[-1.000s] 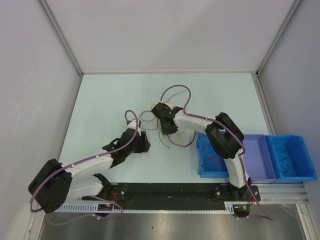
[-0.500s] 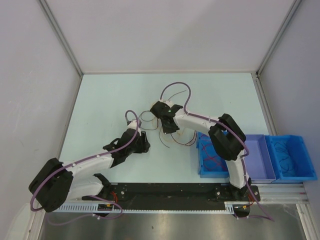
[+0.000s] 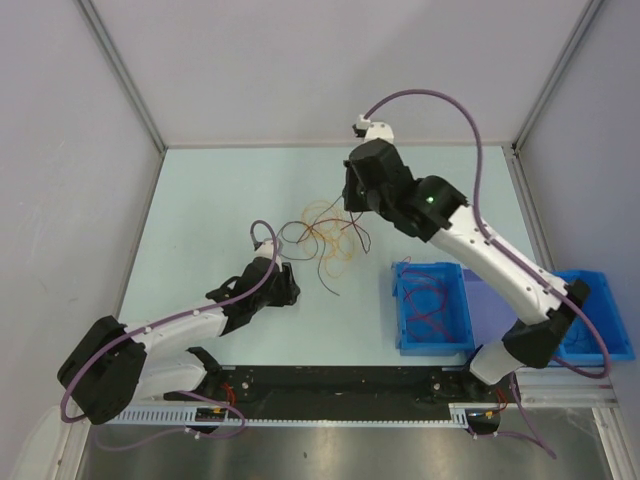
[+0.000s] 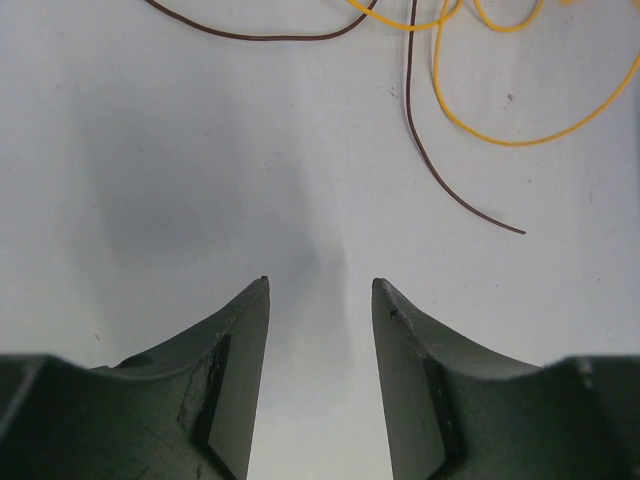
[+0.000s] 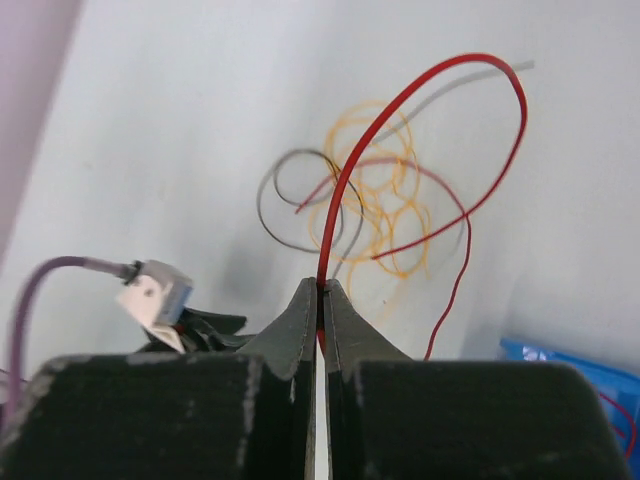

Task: Untangle the cables

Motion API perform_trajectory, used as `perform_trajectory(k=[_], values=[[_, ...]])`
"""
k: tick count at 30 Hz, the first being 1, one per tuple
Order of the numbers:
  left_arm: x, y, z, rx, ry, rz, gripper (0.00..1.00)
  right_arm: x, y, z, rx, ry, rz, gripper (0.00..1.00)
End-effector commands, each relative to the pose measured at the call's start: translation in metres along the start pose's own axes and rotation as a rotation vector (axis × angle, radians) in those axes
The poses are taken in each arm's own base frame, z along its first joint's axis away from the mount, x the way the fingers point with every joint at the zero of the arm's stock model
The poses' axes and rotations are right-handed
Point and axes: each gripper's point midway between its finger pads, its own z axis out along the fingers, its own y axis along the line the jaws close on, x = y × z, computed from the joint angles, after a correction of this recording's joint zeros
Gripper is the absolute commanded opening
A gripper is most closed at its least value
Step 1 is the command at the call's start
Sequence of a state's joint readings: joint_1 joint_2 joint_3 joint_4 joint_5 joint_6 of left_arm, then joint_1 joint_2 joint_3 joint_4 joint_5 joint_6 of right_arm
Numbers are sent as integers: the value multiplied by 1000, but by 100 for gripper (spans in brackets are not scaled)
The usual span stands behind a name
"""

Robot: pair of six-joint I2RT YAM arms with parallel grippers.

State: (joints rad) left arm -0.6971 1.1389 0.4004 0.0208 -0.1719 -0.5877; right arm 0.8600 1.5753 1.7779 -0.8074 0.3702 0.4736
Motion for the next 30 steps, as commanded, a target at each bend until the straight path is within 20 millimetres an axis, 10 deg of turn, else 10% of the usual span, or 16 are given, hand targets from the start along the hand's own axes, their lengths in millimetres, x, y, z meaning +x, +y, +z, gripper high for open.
perform_trajectory(k=[1, 17, 30], values=[[-18, -11, 0, 28, -46, -29, 50, -49, 4, -54, -75, -144, -21, 0], [-17, -10, 3, 14, -30, -26, 49, -180, -6, -272, -332, -719, -46, 0], [-16, -9, 6, -3, -10, -23, 48, -195, -45, -305, -183, -819, -96, 0]])
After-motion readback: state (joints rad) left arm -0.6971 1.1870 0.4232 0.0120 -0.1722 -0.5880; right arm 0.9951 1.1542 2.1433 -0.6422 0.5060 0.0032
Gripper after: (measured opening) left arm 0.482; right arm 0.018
